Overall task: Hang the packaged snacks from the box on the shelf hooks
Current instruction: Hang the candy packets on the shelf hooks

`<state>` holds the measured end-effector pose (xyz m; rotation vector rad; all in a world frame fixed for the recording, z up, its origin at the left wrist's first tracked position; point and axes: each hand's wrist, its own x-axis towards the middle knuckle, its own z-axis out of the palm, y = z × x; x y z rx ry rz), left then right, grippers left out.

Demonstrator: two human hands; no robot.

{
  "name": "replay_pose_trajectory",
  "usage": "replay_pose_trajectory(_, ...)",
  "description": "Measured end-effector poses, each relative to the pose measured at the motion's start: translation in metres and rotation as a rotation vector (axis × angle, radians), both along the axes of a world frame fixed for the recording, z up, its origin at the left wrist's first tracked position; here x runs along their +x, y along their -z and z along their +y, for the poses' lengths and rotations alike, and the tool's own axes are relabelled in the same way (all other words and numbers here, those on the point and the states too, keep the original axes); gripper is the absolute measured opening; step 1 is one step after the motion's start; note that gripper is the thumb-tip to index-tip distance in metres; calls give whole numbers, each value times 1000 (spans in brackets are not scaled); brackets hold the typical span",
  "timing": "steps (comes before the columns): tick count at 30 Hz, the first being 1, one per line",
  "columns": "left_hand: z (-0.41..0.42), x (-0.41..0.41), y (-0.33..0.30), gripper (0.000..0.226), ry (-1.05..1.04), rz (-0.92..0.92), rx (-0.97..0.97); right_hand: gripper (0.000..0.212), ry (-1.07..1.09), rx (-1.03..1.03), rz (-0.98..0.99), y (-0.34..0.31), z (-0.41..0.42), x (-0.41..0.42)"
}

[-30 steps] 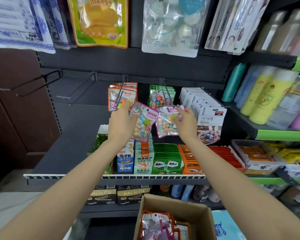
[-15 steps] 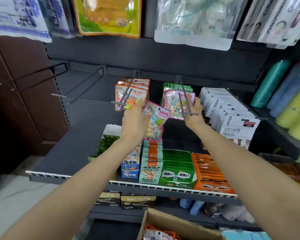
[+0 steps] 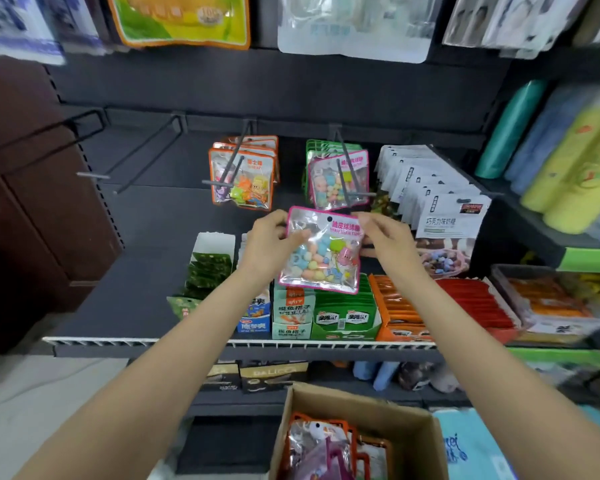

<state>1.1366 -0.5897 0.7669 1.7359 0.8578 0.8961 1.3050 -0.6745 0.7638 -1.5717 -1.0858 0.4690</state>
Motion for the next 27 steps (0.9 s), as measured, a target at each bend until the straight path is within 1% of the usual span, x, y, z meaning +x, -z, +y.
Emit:
replay_pose_trajectory(2, -11, 2, 2, 24, 23, -67, -7, 29, 34, 80, -29, 3, -15, -6)
replay_pose_trajectory(4, -23, 4, 1, 40, -11, -95, 83, 32, 68, 165, -60, 3, -24, -11)
replay_pose_trajectory(5, -27, 5, 2, 44, -29, -106, 130, 30, 85, 196, -69, 3, -26, -13)
replay_pose_trajectory(8, -32, 9, 5, 42, -86, -86, 227, 21, 132, 220, -73, -2, -29, -17)
replay_pose_trajectory(11, -29, 14, 9, 39, -99, 1, 315, 26, 153, 236, -68, -5, -31, -16)
replay_pose_trajectory(15, -26, 21, 10, 48, -81, 70, 376, 29, 182, 218, -109, -8, -28, -11)
replay_pose_trajectory(18, -21, 26, 9, 51, -114, 94, 407, 29, 206, 196, -166, -10, -18, -6)
replay_pose_trajectory(21, -15, 28, 9, 53, -126, 134, 411, 30, 201, 183, -171, -8, -10, -5)
replay_pose_trajectory(27, -9, 30, 11, 53, -121, 153, 431, 30, 210, 213, -190, -2, -5, -1)
